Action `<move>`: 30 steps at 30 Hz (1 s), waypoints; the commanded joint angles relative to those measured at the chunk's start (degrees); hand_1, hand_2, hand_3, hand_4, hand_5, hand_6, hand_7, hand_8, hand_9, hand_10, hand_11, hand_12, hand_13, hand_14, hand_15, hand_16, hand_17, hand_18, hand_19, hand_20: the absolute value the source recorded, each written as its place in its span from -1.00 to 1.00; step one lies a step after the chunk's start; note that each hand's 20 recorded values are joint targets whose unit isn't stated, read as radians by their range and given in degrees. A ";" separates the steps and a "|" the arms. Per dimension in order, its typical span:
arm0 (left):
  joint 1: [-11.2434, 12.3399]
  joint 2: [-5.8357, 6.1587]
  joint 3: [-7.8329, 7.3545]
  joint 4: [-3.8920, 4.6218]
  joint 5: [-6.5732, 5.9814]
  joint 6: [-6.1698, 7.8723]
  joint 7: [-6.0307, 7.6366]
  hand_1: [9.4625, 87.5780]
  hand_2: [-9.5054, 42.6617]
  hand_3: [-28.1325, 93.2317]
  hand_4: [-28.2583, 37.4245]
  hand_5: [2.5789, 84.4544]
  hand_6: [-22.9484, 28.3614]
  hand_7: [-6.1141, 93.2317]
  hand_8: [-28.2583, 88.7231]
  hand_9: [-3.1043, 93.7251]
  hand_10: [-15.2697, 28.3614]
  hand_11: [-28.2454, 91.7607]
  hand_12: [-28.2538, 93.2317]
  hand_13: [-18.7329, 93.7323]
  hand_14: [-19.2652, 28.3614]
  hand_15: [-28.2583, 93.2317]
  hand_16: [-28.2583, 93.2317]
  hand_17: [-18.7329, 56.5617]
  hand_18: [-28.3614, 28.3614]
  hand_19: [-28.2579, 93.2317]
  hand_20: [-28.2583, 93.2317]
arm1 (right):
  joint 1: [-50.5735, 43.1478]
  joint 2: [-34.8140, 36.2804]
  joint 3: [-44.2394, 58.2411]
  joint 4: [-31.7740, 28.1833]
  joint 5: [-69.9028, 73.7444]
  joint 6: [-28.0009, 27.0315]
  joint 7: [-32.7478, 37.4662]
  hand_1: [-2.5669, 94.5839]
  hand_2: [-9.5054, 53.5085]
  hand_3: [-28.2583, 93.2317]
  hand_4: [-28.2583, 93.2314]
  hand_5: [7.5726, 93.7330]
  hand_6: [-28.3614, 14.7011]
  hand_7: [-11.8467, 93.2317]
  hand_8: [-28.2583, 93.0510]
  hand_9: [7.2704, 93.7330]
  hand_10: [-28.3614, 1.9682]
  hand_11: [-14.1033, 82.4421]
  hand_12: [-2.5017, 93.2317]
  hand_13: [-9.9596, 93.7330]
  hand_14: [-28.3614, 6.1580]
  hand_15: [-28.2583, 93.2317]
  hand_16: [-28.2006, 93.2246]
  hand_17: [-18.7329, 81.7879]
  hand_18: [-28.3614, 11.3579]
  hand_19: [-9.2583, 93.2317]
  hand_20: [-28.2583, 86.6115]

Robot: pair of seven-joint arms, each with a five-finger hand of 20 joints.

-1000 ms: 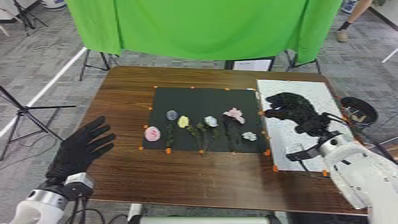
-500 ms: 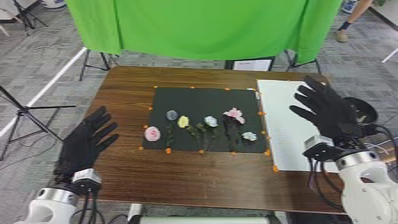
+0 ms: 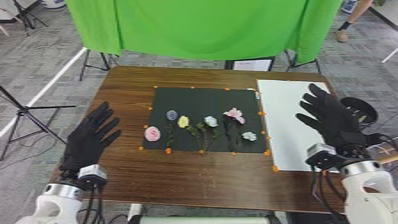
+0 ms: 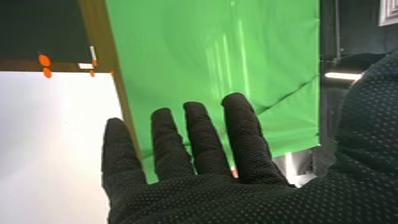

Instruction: Arrange flowers

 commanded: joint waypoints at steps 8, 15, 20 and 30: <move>-2.41 -0.50 2.68 1.77 -0.68 1.05 0.76 -0.63 -0.82 0.60 -1.00 -0.45 0.08 -0.49 -0.69 -0.57 0.14 -0.32 -0.21 -0.45 0.36 -0.24 -0.46 -0.83 0.68 -0.01 -0.39 | 0.44 -0.27 -1.09 0.17 -0.68 -1.81 2.94 -0.73 -0.91 0.88 -0.99 -0.53 0.20 -0.51 -0.69 -0.52 0.13 -0.68 -0.47 -0.42 -0.04 -0.61 0.15 -0.75 -0.68 -0.17 -0.27; -4.49 -0.13 3.37 2.35 -0.91 0.13 1.11 -0.61 -0.80 0.61 -1.00 -0.55 0.02 -0.49 -0.71 -0.58 0.13 -0.32 -0.20 -0.44 0.38 -0.22 -0.45 -0.82 0.69 0.01 -0.38 | 2.03 0.82 -2.06 0.66 0.19 -2.47 3.83 -0.72 -0.92 0.88 -0.98 -0.55 0.20 -0.50 -0.69 -0.54 0.12 -0.69 -0.46 -0.42 -0.12 -0.61 0.09 -0.72 -0.72 -0.14 -0.29; -3.05 -0.22 2.83 2.17 -1.52 1.57 1.31 -0.60 -0.78 0.61 -1.00 -0.58 -0.02 -0.51 -0.71 -0.58 0.13 -0.32 -0.20 -0.43 0.39 -0.18 -0.46 -0.81 0.69 0.02 -0.38 | 1.15 -0.11 -1.90 0.33 -0.33 -2.18 3.54 -0.68 -0.92 0.90 -0.97 -0.57 0.22 -0.49 -0.69 -0.55 0.13 -0.69 -0.46 -0.43 -0.04 -0.59 0.10 -0.71 -0.68 -0.13 -0.28; -2.83 -0.29 3.44 2.41 -1.33 0.97 0.69 -0.59 -0.78 0.61 -1.00 -0.56 -0.01 -0.49 -0.71 -0.57 0.14 -0.30 -0.20 -0.42 0.40 -0.14 -0.49 -0.81 0.70 0.03 -0.38 | 1.55 -0.27 -2.17 0.76 1.22 -3.03 4.11 -0.64 -0.91 0.92 -0.96 -0.55 0.21 -0.47 -0.70 -0.53 0.11 -0.64 -0.44 -0.40 0.02 -0.50 0.14 -0.67 -0.64 -0.07 -0.21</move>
